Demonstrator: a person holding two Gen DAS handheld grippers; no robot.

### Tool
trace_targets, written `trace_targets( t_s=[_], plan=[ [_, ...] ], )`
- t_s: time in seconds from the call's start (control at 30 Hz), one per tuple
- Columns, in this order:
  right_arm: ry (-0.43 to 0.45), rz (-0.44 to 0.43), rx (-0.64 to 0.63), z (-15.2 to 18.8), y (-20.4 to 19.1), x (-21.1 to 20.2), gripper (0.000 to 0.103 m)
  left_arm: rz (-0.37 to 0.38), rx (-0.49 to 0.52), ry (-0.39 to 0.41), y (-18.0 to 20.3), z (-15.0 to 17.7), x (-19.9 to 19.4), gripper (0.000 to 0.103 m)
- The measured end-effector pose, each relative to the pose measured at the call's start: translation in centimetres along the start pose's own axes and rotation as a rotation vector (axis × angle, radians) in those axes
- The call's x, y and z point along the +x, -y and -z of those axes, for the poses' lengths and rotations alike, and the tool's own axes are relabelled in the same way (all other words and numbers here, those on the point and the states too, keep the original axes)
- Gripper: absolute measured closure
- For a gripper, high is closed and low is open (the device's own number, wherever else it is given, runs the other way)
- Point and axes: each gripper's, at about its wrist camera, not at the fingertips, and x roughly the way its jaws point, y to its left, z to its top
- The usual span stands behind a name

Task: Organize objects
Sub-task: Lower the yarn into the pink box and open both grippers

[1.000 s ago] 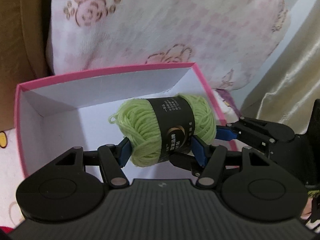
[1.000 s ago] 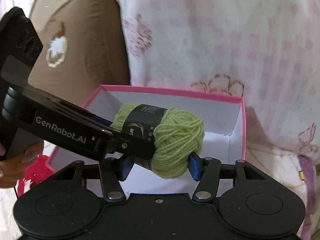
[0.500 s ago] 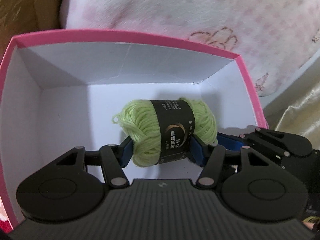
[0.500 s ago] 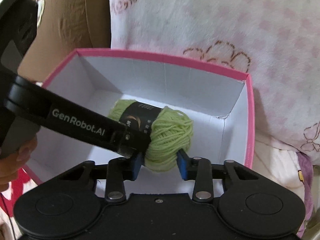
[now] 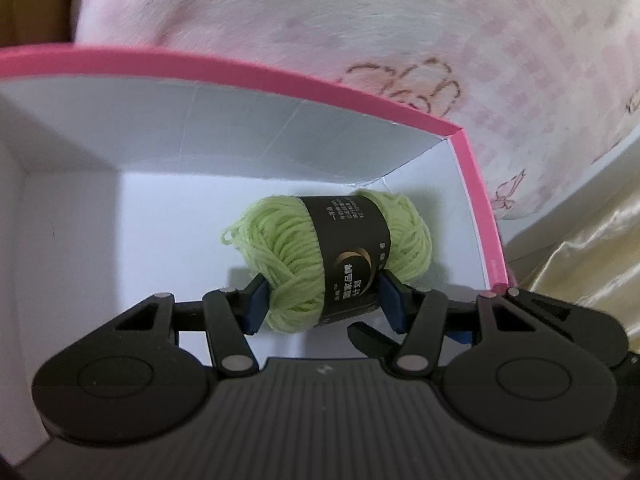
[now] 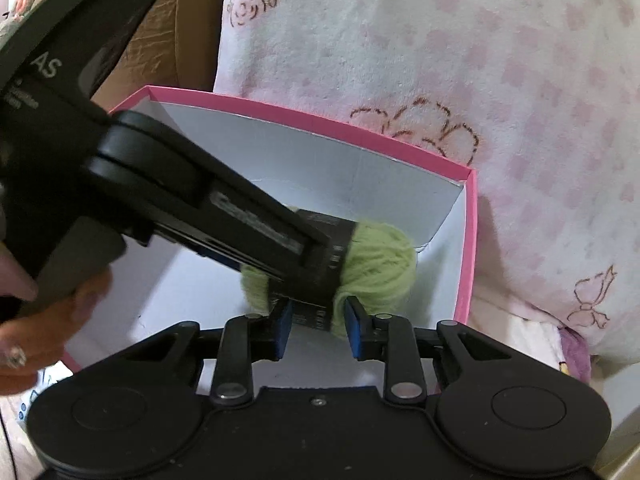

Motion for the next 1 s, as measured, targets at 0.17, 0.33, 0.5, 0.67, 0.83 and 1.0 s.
trace_targets(
  t_s=[0.17,0.33,0.5,0.67,0.83,1.0],
  plan=[
    [0.0,0.033,-0.003,-0.5,-0.3,0.9,0.072,-0.013,0.1,0.042,1.1,0.8,-1.5,0.049],
    [0.005,0.03,0.033,-0.7,-0.3,2.1,0.072,0.008,0.018,0.061,-0.6,0.9,-2.0,0.058],
    [-0.006,0.039,0.048,-1.0,-0.2,2.7,0.075,0.002,-0.026,0.035,-2.2,0.0,-0.7,0.079],
    [-0.01,0.058,0.048,-1.4,-0.3,3.1,0.075,-0.08,-0.005,0.037,-0.1,-0.4,-0.4,0.079],
    [0.013,0.04,0.073,-0.8,-0.6,2.2,0.071,-0.087,-0.044,0.049,0.2,-0.1,-0.5,0.078],
    [0.013,0.028,0.086,0.1,-1.5,0.2,0.048,-0.082,-0.015,0.064,0.1,1.1,-1.8,0.071]
  ],
)
